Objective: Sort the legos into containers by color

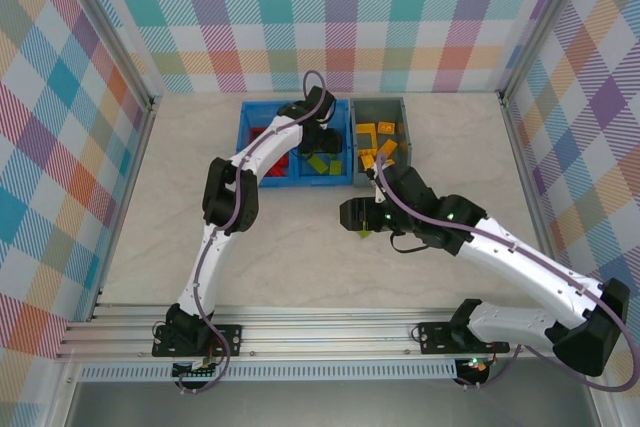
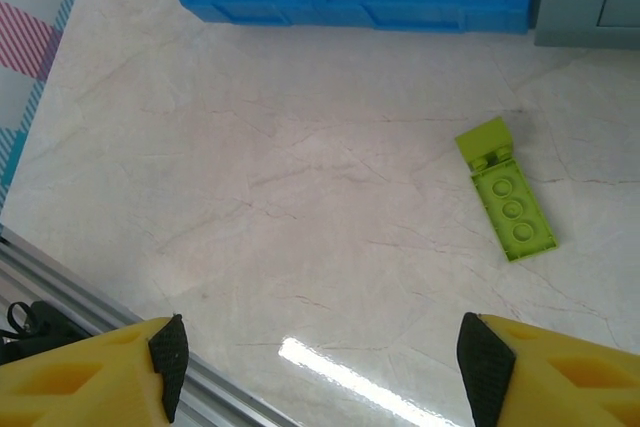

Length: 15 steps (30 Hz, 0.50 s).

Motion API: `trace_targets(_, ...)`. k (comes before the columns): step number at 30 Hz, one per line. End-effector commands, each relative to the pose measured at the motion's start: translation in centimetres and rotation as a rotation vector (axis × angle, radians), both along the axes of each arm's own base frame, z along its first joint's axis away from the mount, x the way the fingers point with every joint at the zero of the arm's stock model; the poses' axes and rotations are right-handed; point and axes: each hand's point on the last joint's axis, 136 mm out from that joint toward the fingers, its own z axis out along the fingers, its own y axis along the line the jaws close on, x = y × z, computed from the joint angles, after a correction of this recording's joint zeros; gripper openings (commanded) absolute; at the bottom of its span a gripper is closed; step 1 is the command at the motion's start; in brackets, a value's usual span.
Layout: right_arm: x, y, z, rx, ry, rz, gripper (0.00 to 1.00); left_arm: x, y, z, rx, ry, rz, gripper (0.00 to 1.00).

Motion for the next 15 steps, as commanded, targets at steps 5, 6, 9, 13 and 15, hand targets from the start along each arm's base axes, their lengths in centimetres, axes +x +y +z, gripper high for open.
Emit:
trace_targets(5,0.3,-1.8,-4.6,-0.254,0.033,0.069,0.77,-3.2,0.4,13.8,-0.121,-0.180,0.025,0.66)
trace_targets(6,0.4,-1.9,-5.4,-0.286,0.043,0.091,0.77,-4.1,0.7,15.0,-0.140,-0.195,0.036,0.67)
trace_targets(9,0.8,-1.9,-7.5,-0.368,0.082,0.143,0.78,-7.7,1.6,17.8,-0.215,-0.229,0.060,0.68)
trace_targets(13,2.3,-1.5,-9.8,-0.449,0.111,0.191,0.79,-14.3,2.5,19.1,-0.291,-0.247,0.046,0.70)
trace_targets(15,3.6,-1.1,-10.9,-0.473,0.117,0.211,0.80,-18.3,2.9,18.9,-0.341,-0.242,0.026,0.70)
